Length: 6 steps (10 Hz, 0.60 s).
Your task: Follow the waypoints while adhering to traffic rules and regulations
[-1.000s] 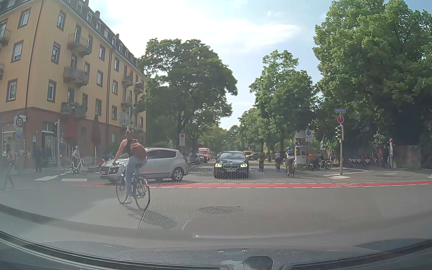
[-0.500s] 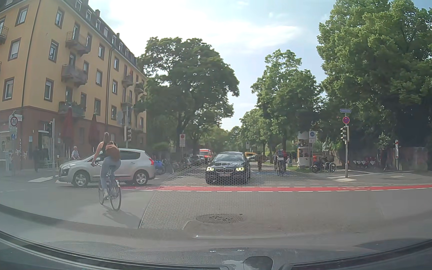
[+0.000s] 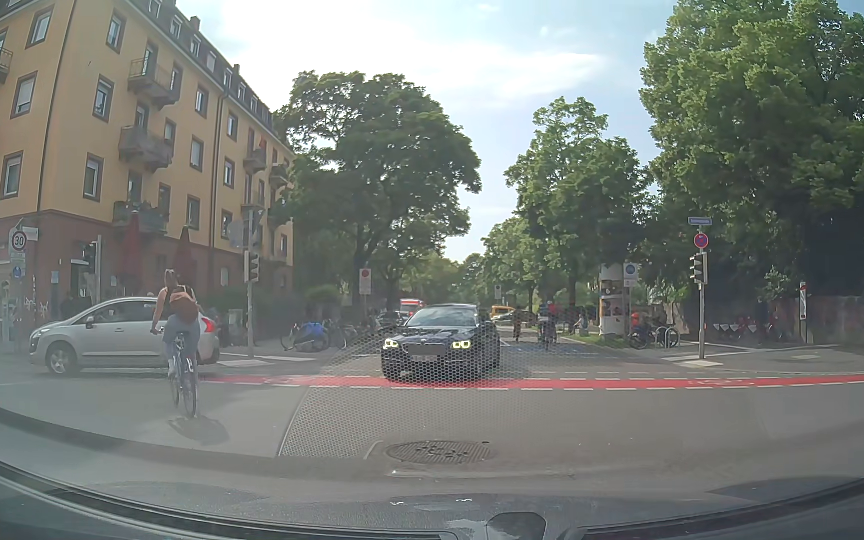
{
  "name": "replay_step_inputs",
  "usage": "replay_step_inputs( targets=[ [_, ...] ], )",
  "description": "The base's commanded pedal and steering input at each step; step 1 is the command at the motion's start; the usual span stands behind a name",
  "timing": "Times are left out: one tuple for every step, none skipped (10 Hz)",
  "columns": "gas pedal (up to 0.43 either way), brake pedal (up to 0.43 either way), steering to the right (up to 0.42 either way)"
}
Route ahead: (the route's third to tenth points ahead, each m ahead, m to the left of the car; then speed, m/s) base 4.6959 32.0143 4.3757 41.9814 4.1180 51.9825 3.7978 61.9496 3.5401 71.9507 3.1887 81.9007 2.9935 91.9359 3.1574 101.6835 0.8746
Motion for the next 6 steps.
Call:
replay_step_inputs(
  targets=[
    [0.0, 0.189, -0.025],
    [0.0, 0.183, -0.025],
    [0.0, 0.183, -0.025],
    [0.0, 0.171, -0.025],
    [0.0, 0.165, -0.025],
    [0.0, 0.159, -0.025]
  ],
)
